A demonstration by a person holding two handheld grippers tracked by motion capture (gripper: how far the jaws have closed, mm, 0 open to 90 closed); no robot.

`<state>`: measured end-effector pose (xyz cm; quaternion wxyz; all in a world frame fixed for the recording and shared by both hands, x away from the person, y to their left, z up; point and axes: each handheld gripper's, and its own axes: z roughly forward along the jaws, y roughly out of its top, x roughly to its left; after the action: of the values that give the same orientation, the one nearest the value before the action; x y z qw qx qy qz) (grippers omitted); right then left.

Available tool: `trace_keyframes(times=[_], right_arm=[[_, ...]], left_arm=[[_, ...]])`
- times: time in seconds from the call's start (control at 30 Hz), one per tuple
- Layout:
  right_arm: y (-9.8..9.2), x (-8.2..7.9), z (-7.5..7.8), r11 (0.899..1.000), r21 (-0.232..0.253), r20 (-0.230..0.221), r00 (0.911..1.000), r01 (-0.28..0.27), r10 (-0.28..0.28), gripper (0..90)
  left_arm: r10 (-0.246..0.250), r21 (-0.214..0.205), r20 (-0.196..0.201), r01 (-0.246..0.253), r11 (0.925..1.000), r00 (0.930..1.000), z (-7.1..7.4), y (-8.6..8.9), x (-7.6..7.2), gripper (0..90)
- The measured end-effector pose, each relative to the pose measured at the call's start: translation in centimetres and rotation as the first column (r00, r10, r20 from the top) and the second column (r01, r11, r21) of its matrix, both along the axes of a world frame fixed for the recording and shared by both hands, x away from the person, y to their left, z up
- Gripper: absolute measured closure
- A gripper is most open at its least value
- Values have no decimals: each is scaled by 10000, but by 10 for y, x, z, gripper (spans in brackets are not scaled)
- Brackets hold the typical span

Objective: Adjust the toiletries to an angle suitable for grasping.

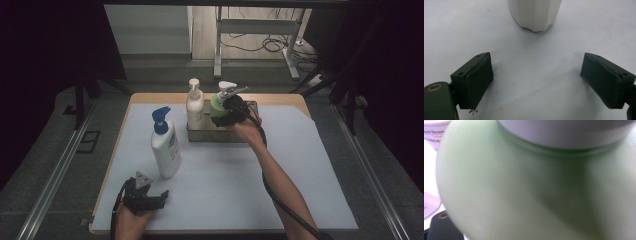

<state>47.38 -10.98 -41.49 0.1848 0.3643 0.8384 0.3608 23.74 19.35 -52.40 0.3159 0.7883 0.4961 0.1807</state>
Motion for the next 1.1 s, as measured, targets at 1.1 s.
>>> trace_keyframes(times=[1.1], right_arm=[[-19, -9, 14, 9958, 896, -7, 9998, -191, 192, 69]], left_arm=[[-3, -5, 23, 3, 10000, 10000, 0, 0, 0, 105]])
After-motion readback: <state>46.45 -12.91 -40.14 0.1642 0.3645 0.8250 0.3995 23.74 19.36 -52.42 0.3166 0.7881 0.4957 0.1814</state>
